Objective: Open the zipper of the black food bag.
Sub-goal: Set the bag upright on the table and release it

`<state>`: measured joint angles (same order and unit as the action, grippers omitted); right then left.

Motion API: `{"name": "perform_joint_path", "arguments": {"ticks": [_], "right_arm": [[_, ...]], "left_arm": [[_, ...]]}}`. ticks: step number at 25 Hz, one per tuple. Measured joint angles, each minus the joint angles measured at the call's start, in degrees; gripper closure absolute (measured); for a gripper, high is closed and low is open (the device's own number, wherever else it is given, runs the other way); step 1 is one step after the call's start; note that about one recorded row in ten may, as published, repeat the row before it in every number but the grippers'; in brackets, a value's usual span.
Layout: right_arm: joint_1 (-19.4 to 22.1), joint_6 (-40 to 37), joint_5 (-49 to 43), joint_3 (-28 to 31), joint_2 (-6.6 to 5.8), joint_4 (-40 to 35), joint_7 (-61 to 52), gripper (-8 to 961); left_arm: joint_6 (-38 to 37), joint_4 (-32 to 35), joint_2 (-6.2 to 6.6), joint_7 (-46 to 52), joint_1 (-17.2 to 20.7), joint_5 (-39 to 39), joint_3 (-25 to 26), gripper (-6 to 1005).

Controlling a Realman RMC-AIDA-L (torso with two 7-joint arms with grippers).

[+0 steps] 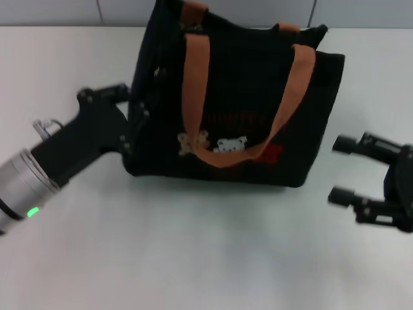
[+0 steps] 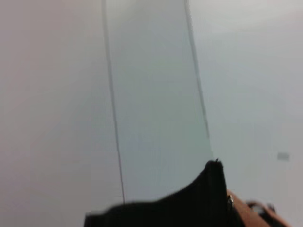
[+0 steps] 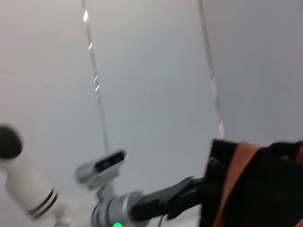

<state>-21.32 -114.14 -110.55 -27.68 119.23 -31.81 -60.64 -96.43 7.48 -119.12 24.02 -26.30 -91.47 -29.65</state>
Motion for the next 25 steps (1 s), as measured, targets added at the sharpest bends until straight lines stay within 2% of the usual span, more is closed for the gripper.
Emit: {"name": "perform_joint_path", "arguments": {"ticks": [2, 4, 9, 15, 16, 18, 19, 21, 23, 25], "right_arm": [[0.4, 0.3, 3.7, 0.1, -0.03, 1.2, 0.0, 113], [0.7, 1.1, 9.6, 0.6, -0.01, 3.0, 0.0, 113], [-0.2, 1.5, 17.7, 0.7, 0.04, 5.8, -1.4, 114], [-3.1, 2.6, 18.6, 0.8, -0.14, 5.3, -8.7, 114], [-3.7, 3.4, 18.6, 0.8, -0.2, 4.7, -10.8, 114], [-4.8, 4.9, 18.4, 0.4, -0.3, 2.0, -14.9, 113], [-5.9, 5.9, 18.1, -0.3, -0.35, -2.3, -18.4, 113], [-6.4, 6.6, 17.9, -1.0, -0.33, -5.3, -21.3, 113], [-7.4, 8.0, 17.9, -2.3, -0.35, -9.1, -28.4, 113], [-9.0, 9.7, 17.8, -5.5, -1.06, -12.3, -39.1, 113]], "left_arm": [[-1.0, 1.0, 0.02, 0.0, -0.2, 0.0, 0.2, 896], [-5.7, 7.3, 0.18, -0.1, -1.5, 0.0, 1.0, 896], [-8.8, 13.1, 0.21, -2.3, -2.8, 0.0, 0.9, 895], [-11.1, 15.7, 0.31, -5.8, -3.5, 0.0, 0.0, 896], [-11.4, 16.1, 0.35, -8.5, -4.0, 0.0, -2.0, 896], [-11.4, 16.1, 0.35, -8.5, -4.0, 0.0, -2.0, 896], [-11.3, 16.1, 0.35, -11.9, -4.2, 0.0, -4.1, 896], [-11.4, 16.2, 0.34, -12.8, -4.3, 0.0, -4.7, 896], [-11.9, 16.2, 0.36, -13.2, -4.3, -0.1, -4.7, 895], [-12.3, 16.3, 0.36, -14.7, -4.0, -0.4, -5.3, 895]]}}
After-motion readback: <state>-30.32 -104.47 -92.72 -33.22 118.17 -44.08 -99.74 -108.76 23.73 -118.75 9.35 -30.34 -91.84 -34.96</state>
